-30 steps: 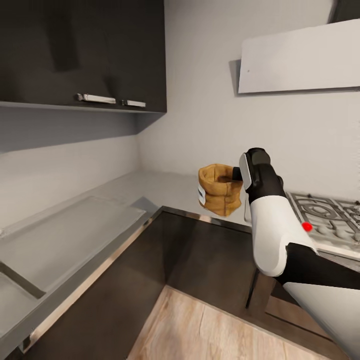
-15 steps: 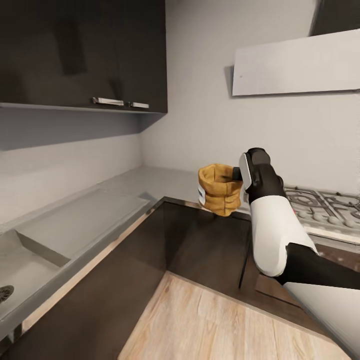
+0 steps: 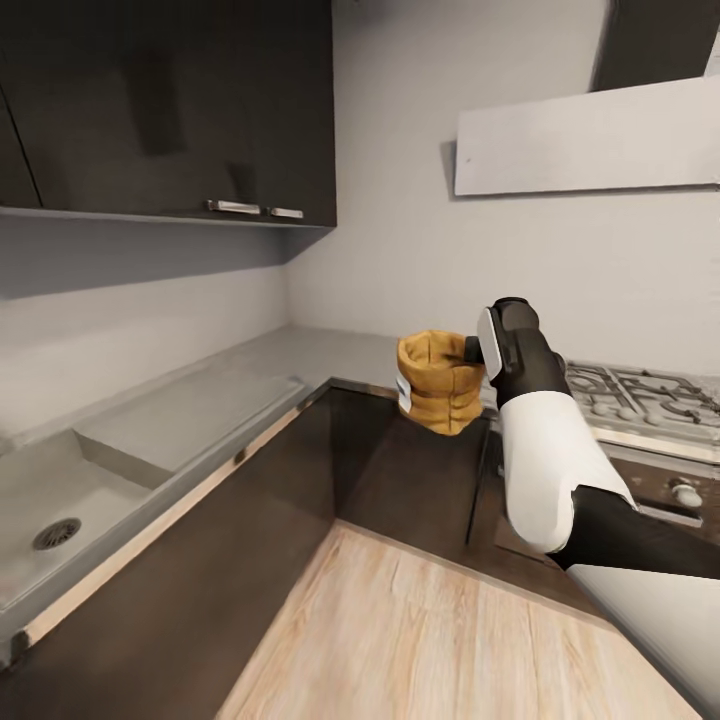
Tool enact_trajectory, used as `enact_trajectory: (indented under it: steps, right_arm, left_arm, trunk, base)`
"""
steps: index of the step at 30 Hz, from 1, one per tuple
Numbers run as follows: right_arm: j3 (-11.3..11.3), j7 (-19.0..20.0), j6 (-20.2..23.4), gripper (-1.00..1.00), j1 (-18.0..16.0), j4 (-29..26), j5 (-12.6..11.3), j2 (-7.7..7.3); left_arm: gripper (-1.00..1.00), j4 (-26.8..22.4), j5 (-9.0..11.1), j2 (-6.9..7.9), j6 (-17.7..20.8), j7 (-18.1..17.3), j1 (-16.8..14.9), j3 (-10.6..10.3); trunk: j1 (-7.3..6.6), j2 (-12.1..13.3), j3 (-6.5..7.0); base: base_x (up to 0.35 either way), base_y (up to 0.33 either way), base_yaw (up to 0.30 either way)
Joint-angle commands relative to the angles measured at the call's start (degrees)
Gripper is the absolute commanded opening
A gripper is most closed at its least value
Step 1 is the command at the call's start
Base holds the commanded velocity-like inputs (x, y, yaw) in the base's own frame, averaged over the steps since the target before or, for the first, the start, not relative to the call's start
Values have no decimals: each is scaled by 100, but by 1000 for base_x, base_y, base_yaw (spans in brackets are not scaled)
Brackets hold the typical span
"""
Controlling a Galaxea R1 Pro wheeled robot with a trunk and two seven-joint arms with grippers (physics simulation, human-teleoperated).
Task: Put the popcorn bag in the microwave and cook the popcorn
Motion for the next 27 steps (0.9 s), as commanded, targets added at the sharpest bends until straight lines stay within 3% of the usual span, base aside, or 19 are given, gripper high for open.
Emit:
enact_trajectory:
  steps: [1,27]
  right_arm:
    - [-22,26,23,-100,-6,-3,54,8]
    - [-22,8,23,-100,-6,173,39,8]
  left_arm:
    - [100,-8,11,3,-8,12,2,13]
    - [100,-8,11,-1,-8,12,2,11]
  trunk:
    - [-3,-4,-5]
    - [-3,-4,-5]
  base:
    - [-345,0,0]
    - [-345,0,0]
